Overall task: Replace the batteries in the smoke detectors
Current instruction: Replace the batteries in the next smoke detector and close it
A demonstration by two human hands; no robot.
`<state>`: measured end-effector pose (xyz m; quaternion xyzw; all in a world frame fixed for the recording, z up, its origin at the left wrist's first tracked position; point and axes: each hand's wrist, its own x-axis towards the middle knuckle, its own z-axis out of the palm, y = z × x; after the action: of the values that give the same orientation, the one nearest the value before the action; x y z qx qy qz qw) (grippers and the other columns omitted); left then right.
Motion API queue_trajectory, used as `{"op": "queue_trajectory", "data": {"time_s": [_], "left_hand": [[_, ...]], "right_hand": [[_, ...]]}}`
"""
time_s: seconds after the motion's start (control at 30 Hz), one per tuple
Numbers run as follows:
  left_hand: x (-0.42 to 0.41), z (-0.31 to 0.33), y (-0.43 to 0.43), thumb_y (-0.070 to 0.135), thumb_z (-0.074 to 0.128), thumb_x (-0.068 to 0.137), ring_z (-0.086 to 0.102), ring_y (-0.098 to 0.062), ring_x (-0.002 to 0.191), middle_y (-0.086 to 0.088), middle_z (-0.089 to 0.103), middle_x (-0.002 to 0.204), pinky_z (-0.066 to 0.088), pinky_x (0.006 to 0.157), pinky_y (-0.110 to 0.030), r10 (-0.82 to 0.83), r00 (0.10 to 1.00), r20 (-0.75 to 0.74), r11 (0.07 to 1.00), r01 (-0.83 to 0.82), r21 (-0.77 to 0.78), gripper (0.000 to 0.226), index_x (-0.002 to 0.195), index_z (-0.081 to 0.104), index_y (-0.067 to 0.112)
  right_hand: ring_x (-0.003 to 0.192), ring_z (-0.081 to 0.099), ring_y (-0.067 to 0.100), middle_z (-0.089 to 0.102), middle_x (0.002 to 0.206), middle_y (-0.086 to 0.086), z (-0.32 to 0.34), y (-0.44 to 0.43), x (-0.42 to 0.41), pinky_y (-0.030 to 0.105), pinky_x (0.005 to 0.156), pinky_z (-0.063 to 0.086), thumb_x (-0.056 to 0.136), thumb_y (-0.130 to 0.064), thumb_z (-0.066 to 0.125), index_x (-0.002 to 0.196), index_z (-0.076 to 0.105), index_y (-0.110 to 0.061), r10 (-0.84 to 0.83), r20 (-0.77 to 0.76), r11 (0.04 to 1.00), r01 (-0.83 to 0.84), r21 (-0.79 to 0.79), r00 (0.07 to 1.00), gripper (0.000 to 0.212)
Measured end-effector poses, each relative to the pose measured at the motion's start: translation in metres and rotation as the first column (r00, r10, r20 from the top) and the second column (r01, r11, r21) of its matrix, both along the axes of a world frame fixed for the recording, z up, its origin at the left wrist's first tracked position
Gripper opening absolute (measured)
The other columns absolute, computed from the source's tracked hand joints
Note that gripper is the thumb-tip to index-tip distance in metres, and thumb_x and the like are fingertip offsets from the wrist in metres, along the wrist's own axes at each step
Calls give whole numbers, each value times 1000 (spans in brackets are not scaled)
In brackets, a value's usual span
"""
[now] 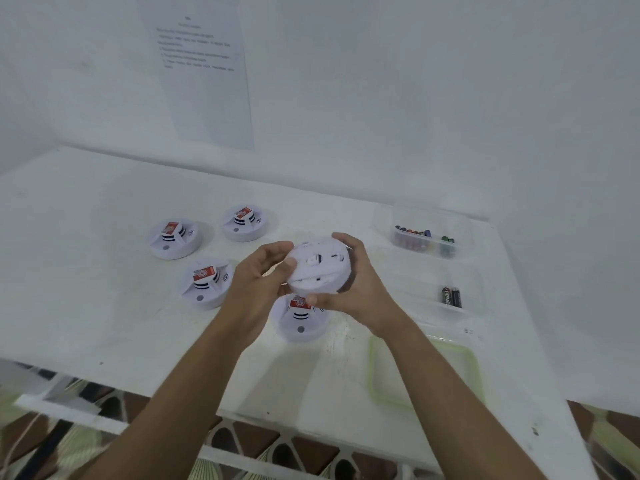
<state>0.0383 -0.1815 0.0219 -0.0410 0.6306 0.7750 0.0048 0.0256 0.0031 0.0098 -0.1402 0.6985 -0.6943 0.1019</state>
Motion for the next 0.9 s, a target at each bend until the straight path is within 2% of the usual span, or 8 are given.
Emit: {"op": "queue_trajectory", "data": {"time_s": [0.13, 0.27, 0.37, 0.47, 0.6, 0.67, 0.8, 0.9], "left_hand": [[6, 4, -7, 9, 60, 95, 68, -19, 105, -2, 70, 118, 59, 81, -31, -70, 996, -58, 996, 67, -50, 29, 124, 60, 14], [8, 5, -19, 18, 60, 96, 67, -15, 106, 8, 69, 119, 57, 84, -32, -155, 985, -77, 964, 134, -229, 30, 126, 61, 23], [10, 4, -30, 36, 67, 89, 58, 0, 113, 22, 61, 126, 50, 85, -15, -245, 958, -151, 816, 120, -565, 41, 129, 57, 38], [12, 5, -41, 52, 78, 74, 47, -2, 123, 23, 49, 132, 40, 86, -8, -344, 896, -279, 645, 10, -764, 60, 129, 59, 39], [17, 14, -48, 56, 84, 61, 53, 1, 114, 20, 60, 117, 36, 83, -2, -416, 858, -302, 591, 3, -807, 66, 121, 68, 33], [18, 18, -51, 59, 83, 59, 55, 3, 108, 21, 62, 112, 37, 80, -3, -447, 846, -291, 552, 5, -834, 68, 120, 69, 32], [20, 18, -52, 66, 74, 59, 55, 5, 101, 25, 60, 108, 38, 76, -4, -472, 846, -249, 469, 1, -883, 70, 122, 66, 35], [24, 14, -51, 60, 75, 59, 54, 5, 99, 28, 58, 104, 40, 77, -5, -464, 845, -267, 473, -19, -881, 67, 119, 66, 32]], "right_hand": [[129, 54, 9, 50, 144, -6, 5, 0, 2, 38, 99, 55, 64, 11, 88, 152, 24, -25, 94, 14, 989, -95, 116, 995, 115], [122, 58, 8, 57, 133, -5, 16, 2, 3, 28, 92, 55, 63, 14, 86, 143, 39, -19, 152, -21, 971, -146, 188, 988, 99], [118, 59, 4, 59, 129, -9, 24, 3, 5, 21, 84, 53, 63, 10, 89, 140, 43, -19, 173, -31, 950, -159, 269, 984, 94], [117, 58, 4, 57, 130, -10, 30, 3, 7, 18, 79, 53, 63, 3, 91, 140, 45, -24, 223, -36, 914, -197, 354, 974, 94], [106, 61, 1, 59, 123, -1, 37, -2, 14, 23, 71, 57, 64, 13, 86, 127, 53, -27, 294, -7, 893, -271, 360, 956, 82], [101, 61, -1, 60, 121, -2, 37, -3, 17, 24, 71, 58, 64, 14, 85, 128, 53, -23, 305, -7, 884, -281, 373, 952, 80], [109, 62, 6, 60, 123, -5, 29, -4, 17, 22, 70, 56, 62, 8, 89, 133, 51, -23, 299, 24, 873, -284, 396, 954, 86], [109, 62, 6, 60, 124, -7, 25, -5, 16, 20, 70, 55, 61, 4, 92, 134, 51, -24, 295, 26, 867, -279, 412, 955, 89]]}}
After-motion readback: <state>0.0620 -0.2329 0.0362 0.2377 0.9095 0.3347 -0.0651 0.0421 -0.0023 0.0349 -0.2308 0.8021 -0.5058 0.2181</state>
